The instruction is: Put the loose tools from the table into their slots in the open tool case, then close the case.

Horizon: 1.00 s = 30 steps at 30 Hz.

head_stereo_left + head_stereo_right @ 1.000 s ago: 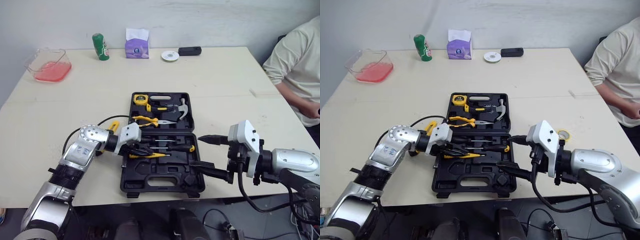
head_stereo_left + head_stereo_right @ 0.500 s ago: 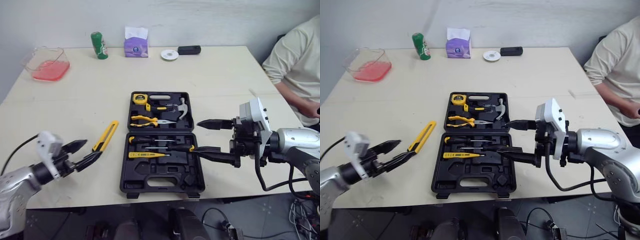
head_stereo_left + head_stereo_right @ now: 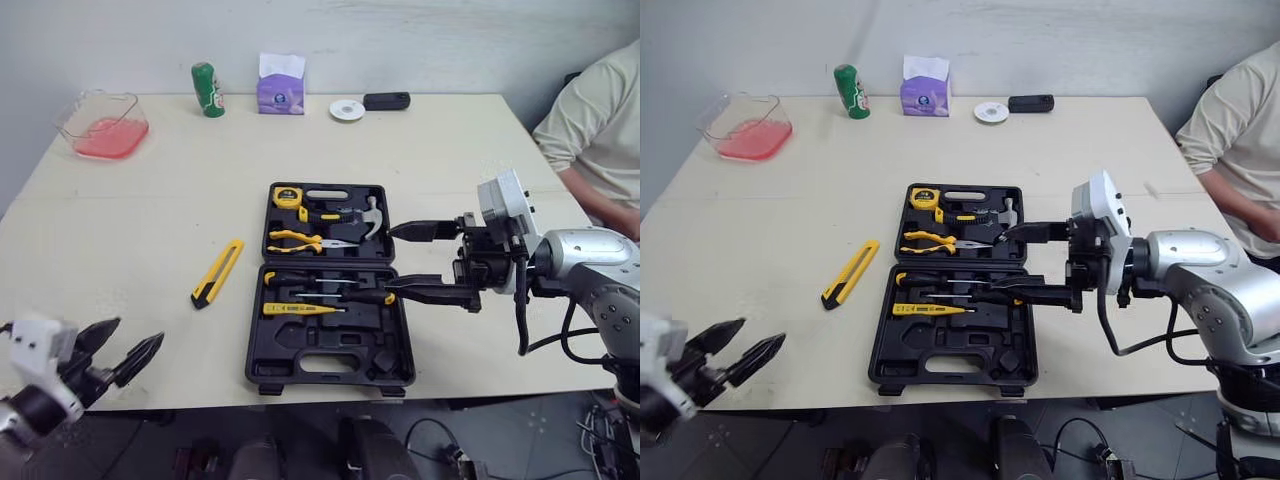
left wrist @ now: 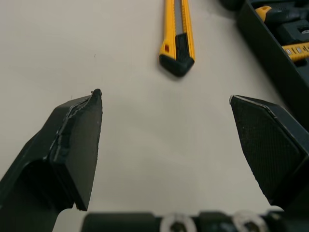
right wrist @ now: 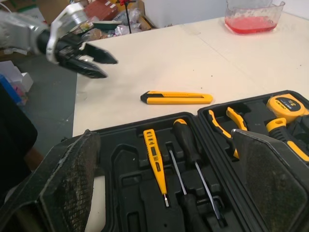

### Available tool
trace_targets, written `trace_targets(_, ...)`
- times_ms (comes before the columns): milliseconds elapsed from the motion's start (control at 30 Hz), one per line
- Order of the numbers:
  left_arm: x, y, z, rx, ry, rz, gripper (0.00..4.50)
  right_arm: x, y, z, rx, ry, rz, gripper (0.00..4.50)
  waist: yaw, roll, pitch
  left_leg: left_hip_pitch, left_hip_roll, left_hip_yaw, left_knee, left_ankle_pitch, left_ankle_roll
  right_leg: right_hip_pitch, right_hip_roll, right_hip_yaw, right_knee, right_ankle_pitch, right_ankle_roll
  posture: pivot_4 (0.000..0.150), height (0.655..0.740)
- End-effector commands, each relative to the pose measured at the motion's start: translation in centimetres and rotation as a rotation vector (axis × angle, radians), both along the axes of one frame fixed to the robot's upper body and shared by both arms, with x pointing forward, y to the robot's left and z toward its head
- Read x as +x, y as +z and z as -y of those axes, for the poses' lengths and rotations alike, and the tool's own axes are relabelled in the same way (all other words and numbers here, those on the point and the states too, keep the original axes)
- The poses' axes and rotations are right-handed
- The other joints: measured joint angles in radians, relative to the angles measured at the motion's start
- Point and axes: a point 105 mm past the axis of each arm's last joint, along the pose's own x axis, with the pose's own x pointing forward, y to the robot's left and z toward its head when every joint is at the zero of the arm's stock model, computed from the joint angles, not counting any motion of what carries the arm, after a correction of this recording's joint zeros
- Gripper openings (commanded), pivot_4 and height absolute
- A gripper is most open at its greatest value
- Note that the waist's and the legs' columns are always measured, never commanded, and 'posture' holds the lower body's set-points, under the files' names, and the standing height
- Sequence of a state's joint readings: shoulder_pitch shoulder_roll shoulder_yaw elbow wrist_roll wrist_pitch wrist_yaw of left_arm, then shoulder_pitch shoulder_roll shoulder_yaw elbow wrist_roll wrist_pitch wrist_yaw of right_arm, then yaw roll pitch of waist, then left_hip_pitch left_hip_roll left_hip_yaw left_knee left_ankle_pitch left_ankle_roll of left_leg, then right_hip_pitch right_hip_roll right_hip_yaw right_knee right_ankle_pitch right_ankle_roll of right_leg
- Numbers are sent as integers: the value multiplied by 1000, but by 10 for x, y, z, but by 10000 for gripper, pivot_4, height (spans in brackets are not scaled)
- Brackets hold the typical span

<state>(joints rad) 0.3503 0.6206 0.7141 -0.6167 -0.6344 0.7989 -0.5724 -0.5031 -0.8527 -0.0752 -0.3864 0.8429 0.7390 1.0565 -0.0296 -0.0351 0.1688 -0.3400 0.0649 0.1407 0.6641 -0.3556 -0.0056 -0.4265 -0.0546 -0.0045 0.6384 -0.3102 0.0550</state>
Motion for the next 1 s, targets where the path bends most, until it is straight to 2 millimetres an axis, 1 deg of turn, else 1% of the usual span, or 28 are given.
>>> trace_targets(33,20,1,7,83,-11,-43,44194,-6,10,0,6,6,56,45000,0,1,0,0,0,0,0,0,0,0,0,0,0,0,1,1500,7400)
trace_targets(67,29,-1,11,98,-21,-67,44194,-7,9,0,4,-3,61,45000,-1,1,1,0,0,0,0,0,-1,0,0,0,0,0,1,1500,7400)
trace_targets(100,36,-6,17,102,-36,-115,44194,-8,8,1,2,-13,63,45000,0,1,1,0,0,0,0,2,-5,0,0,0,0,0,1,1500,7400)
trace_targets(133,41,-8,21,107,-46,-150,44194,-9,7,1,0,-20,64,45000,0,1,1,-1,0,0,0,3,-6,0,0,-1,0,0,1,1500,7400)
trace_targets(200,52,-9,27,118,-58,-167,44194,-12,4,0,-9,-33,73,45000,-1,2,1,-2,0,0,0,3,-7,-2,0,-1,-1,0,1,1500,7400)
trace_targets(233,60,-11,29,127,-53,-177,44194,-14,2,0,-7,-42,76,45000,-2,2,1,-2,0,1,-1,3,-7,-2,0,0,-1,0,1,1500,7400)
trace_targets(333,78,-14,34,140,-56,-206,44194,-16,2,-1,3,-64,82,45000,-1,2,1,-4,0,1,0,4,-7,-3,1,-1,-1,1,2,1500,7400)
trace_targets(467,97,-28,30,196,-16,-264,44194,-18,-2,-1,4,-93,83,45000,1,2,1,-3,0,1,0,4,-7,-3,2,-1,-1,1,2,1500,7400)
trace_targets(533,99,-35,29,212,-2,-309,44194,-19,-3,-2,1,-103,85,45000,2,3,1,-3,0,1,0,5,-8,-2,2,-1,0,1,2,1500,7400)
trace_targets(633,96,-36,37,222,-52,-319,36533,-20,-3,-1,-1,-114,88,45000,1,3,1,-1,0,1,0,6,-8,-2,2,0,1,1,2,1500,7400)
trace_targets(667,95,-35,39,215,-63,-314,32251,-20,-3,-1,-1,-117,89,45000,1,3,1,-1,0,1,0,6,-9,-2,2,0,2,1,2,1500,7400)
trace_targets(733,95,-32,43,189,-76,-302,22225,-20,-3,0,-3,-124,90,45000,1,3,1,0,0,2,0,6,-9,-2,2,1,4,1,2,1500,7400)
trace_targets(767,96,-28,45,175,-83,-292,17137,-20,-3,0,-5,-129,91,45000,2,3,1,0,0,2,0,6,-9,-2,2,1,4,1,2,1500,7400)
trace_targets(800,96,-19,47,163,-101,-268,13664,-20,-4,1,-9,-133,91,45000,2,3,1,1,0,2,0,6,-9,-2,2,1,4,1,2,1500,7400)
trace_targets(867,96,-5,49,150,-135,-231,13381,-22,-5,2,-14,-137,90,45000,2,3,2,0,0,2,0,6,-9,-2,2,1,4,1,2,1500,7400)
trace_targets(900,96,15,52,172,-199,-173,13381,-22,-5,3,-20,-136,87,45000,2,2,2,0,0,2,0,6,-9,-2,2,1,4,1,2,1500,7400)
trace_targets(933,94,28,54,193,-246,-136,13381,-23,-5,4,-24,-135,84,45000,2,-1,4,0,0,2,0,6,-9,-2,2,1,4,1,2,1500,7400)
trace_targets(967,91,52,62,217,-347,-78,13381,-25,-5,4,-30,-132,78,45000,2,-4,6,-1,0,2,0,7,-10,-3,2,1,4,1,2,1500,7400)
trace_targets(1000,83,68,76,227,-463,-56,13381,-27,-6,5,-39,-128,65,45000,2,-7,8,-2,0,2,0,7,-10,-3,2,0,4,1,2,1500,7400)
